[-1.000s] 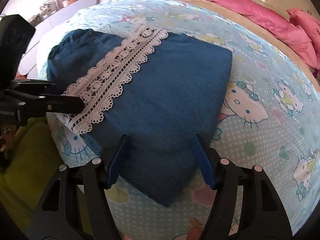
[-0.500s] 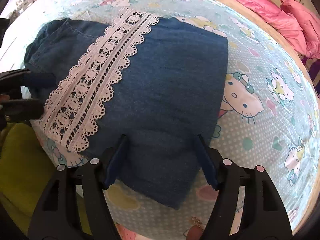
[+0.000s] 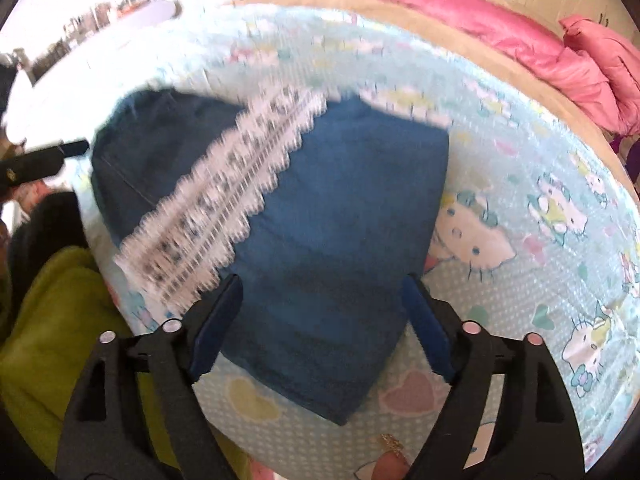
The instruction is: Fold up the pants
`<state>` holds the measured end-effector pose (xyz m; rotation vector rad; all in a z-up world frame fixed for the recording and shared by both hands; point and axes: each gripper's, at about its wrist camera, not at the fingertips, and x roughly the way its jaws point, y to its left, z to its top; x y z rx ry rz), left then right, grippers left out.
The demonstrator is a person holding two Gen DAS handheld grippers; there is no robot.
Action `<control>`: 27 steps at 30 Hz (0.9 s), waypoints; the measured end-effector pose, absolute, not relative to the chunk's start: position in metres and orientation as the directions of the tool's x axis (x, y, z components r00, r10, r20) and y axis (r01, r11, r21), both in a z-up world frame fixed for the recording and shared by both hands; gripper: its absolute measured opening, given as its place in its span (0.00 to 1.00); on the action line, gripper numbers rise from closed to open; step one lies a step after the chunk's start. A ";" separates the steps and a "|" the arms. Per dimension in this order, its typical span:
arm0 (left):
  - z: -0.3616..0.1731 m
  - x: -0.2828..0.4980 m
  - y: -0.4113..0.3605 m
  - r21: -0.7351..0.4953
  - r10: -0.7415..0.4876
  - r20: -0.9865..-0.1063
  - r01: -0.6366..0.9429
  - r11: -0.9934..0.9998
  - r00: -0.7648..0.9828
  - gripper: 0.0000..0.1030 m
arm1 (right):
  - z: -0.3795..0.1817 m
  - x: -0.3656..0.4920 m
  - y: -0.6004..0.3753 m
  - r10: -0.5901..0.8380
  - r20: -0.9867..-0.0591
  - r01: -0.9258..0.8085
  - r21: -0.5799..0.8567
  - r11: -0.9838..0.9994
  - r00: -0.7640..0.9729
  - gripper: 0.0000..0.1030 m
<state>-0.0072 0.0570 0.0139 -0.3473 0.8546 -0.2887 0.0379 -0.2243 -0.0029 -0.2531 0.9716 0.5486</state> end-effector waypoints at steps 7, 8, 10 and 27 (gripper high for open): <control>0.017 -0.016 0.082 -0.367 -0.287 -0.704 0.014 0.930 0.650 0.93 | 0.033 0.050 -0.212 0.421 -0.760 -0.575 0.076 0.814 0.495 0.83; 0.017 -0.016 0.086 -0.366 -0.280 -0.705 0.005 0.931 0.652 0.93 | 0.038 0.050 -0.211 0.431 -0.750 -0.584 0.074 0.809 0.502 0.84; 0.018 -0.019 0.093 -0.357 -0.260 -0.707 -0.015 0.934 0.657 0.93 | 0.047 0.052 -0.202 0.457 -0.730 -0.606 0.074 0.792 0.508 0.85; -0.012 -0.020 0.124 -0.416 -0.248 -0.728 -0.124 0.901 0.639 0.93 | 0.065 0.081 -0.078 0.551 -0.735 -0.791 0.033 0.611 0.396 0.90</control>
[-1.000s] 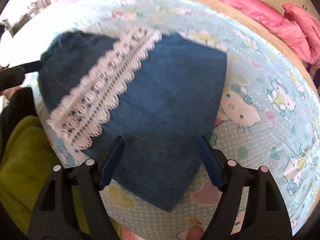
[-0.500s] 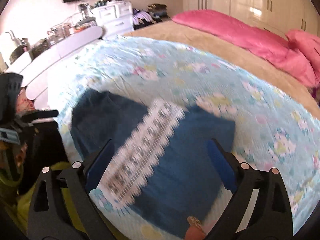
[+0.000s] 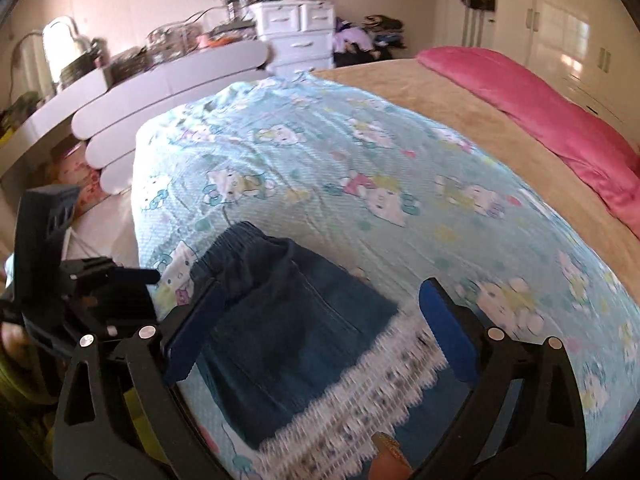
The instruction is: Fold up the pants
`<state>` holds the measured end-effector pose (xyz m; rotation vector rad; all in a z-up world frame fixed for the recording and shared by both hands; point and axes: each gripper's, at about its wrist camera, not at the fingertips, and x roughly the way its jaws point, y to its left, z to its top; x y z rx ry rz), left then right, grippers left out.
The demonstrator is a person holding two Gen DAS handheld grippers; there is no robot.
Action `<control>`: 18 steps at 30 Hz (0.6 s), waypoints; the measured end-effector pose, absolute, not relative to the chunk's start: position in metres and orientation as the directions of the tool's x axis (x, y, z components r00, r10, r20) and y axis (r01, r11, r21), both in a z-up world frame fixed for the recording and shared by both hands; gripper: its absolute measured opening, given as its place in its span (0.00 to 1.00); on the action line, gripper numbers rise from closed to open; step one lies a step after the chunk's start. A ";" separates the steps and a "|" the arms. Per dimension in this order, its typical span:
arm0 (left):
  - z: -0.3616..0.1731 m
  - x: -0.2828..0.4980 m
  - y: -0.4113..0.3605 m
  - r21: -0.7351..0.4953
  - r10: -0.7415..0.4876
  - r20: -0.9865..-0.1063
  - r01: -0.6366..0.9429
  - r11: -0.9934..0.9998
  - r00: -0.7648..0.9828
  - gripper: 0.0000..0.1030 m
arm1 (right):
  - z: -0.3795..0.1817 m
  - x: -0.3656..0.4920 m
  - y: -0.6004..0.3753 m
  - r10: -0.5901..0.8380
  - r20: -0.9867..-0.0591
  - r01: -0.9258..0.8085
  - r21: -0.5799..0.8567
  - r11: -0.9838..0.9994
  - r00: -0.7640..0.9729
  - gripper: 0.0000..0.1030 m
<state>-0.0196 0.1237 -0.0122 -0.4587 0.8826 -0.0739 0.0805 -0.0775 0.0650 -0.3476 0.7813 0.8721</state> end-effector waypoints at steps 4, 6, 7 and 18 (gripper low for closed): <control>-0.026 -0.013 0.117 -0.433 -0.271 -0.734 -0.122 0.893 0.622 0.92 | 0.056 0.090 -0.047 0.565 -0.761 -0.833 0.059 0.551 0.320 0.90; -0.031 -0.010 0.115 -0.440 -0.277 -0.736 -0.126 0.889 0.618 0.90 | 0.050 0.093 -0.030 0.564 -0.777 -0.858 0.063 0.510 0.279 0.90; -0.035 -0.007 0.115 -0.459 -0.293 -0.733 -0.129 0.879 0.614 0.82 | 0.047 0.094 -0.024 0.560 -0.784 -0.867 0.057 0.495 0.268 0.90; -0.052 -0.001 0.119 -0.499 -0.319 -0.731 -0.155 0.852 0.603 0.61 | -0.004 0.115 0.042 0.480 -0.876 -0.937 0.132 0.322 0.041 0.81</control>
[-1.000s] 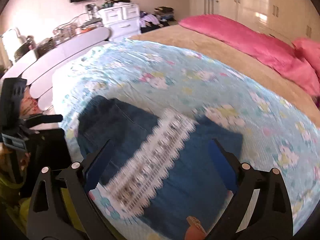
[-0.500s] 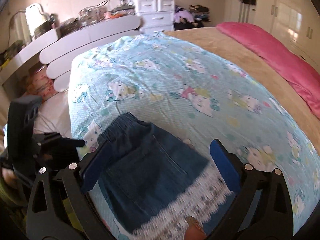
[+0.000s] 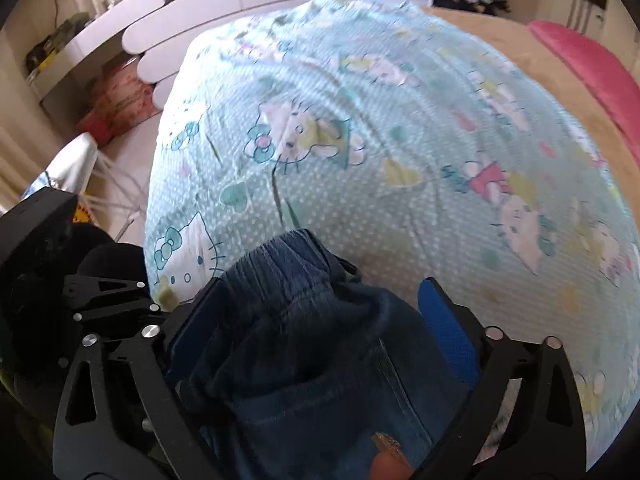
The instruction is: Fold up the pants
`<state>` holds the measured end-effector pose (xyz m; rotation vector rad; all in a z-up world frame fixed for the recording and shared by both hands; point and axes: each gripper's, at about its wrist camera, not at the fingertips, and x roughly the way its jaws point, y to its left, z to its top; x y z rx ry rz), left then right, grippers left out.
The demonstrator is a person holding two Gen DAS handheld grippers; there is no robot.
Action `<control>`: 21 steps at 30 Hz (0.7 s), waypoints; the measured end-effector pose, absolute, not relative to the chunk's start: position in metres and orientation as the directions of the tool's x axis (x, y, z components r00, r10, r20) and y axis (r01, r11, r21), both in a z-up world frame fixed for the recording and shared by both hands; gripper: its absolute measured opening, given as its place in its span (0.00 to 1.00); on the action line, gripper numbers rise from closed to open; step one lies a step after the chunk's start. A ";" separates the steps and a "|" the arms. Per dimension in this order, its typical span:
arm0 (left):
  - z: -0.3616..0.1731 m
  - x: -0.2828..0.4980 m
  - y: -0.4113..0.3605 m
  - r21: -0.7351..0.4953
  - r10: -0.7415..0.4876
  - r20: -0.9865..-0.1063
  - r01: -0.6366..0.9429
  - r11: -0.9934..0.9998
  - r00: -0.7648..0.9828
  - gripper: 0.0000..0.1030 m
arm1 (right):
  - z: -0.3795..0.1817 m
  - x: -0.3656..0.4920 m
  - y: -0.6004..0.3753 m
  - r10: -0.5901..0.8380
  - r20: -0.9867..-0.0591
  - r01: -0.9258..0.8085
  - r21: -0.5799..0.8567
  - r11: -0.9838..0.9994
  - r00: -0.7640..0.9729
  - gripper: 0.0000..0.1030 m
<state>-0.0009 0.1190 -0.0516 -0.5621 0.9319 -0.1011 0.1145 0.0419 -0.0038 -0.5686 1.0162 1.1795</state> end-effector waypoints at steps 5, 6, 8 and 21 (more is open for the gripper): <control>-0.053 0.003 0.120 -0.503 -0.314 -0.739 -0.177 0.846 0.595 0.61 | -0.021 0.116 0.064 0.414 -0.906 -0.957 0.191 0.219 -0.086 0.61; -0.052 0.003 0.119 -0.497 -0.306 -0.744 -0.187 0.847 0.593 0.62 | -0.024 0.115 0.065 0.403 -0.910 -0.959 0.193 0.210 -0.095 0.53; -0.053 0.004 0.120 -0.514 -0.309 -0.740 -0.206 0.833 0.597 0.65 | -0.023 0.115 0.062 0.415 -0.902 -0.956 0.217 0.199 -0.118 0.42; -0.041 0.003 0.086 -0.605 -0.336 -0.684 -0.245 0.758 0.648 0.80 | 0.047 0.112 -0.049 0.679 -0.734 -0.928 0.270 0.257 -0.026 0.22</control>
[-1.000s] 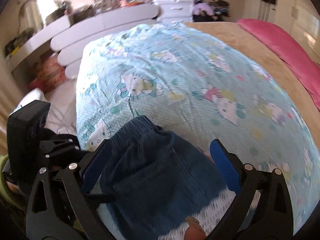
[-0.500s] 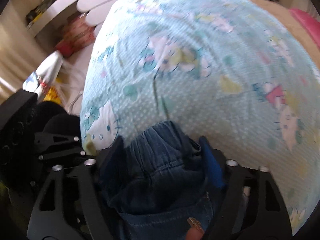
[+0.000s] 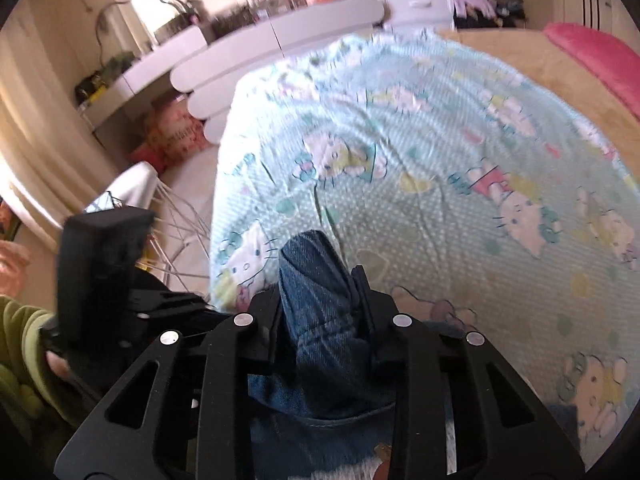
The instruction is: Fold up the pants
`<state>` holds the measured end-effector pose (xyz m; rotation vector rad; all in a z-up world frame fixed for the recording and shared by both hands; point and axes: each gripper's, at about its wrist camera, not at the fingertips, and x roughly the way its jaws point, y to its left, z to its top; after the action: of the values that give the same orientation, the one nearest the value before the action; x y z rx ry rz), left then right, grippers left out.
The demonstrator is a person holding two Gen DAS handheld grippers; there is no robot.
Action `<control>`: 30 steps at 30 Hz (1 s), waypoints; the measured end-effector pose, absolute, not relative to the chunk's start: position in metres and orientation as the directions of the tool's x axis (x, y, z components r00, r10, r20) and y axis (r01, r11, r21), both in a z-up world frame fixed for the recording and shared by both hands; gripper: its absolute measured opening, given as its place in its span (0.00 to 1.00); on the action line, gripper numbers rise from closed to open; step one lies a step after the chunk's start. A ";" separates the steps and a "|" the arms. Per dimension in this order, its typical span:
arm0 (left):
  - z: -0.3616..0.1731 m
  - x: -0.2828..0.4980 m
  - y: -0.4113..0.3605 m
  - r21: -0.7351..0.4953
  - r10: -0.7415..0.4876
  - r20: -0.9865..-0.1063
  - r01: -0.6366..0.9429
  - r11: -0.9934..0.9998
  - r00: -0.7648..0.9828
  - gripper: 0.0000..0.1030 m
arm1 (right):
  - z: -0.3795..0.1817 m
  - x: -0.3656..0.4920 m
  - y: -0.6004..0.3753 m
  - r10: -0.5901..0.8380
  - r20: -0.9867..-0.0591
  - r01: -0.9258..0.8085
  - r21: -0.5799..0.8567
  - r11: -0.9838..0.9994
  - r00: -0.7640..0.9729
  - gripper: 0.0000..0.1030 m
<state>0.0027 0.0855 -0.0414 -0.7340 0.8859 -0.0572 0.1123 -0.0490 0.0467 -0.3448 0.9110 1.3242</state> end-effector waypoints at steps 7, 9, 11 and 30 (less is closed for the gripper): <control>-0.004 0.004 0.034 -0.574 -0.315 -0.641 -0.164 0.802 0.700 0.45 | 0.065 0.128 -0.115 0.782 -0.623 -0.914 0.324 0.242 -0.014 0.23; 0.005 0.006 0.023 -0.558 -0.309 -0.641 -0.150 0.816 0.703 0.45 | 0.066 0.134 -0.129 0.803 -0.595 -0.907 0.344 0.244 -0.010 0.25; 0.014 0.008 0.007 -0.546 -0.308 -0.635 -0.130 0.827 0.709 0.45 | 0.065 0.139 -0.144 0.820 -0.573 -0.898 0.365 0.246 -0.008 0.28; -0.020 0.028 -0.111 -0.425 -0.413 -0.731 0.111 0.898 0.544 0.63 | 0.002 0.134 -0.265 0.728 -0.647 -0.727 0.386 0.568 0.225 0.64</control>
<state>0.0279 -0.1107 -0.0200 -0.3498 0.9493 -0.3179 0.1337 -0.2648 0.0016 0.0018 0.8936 1.0037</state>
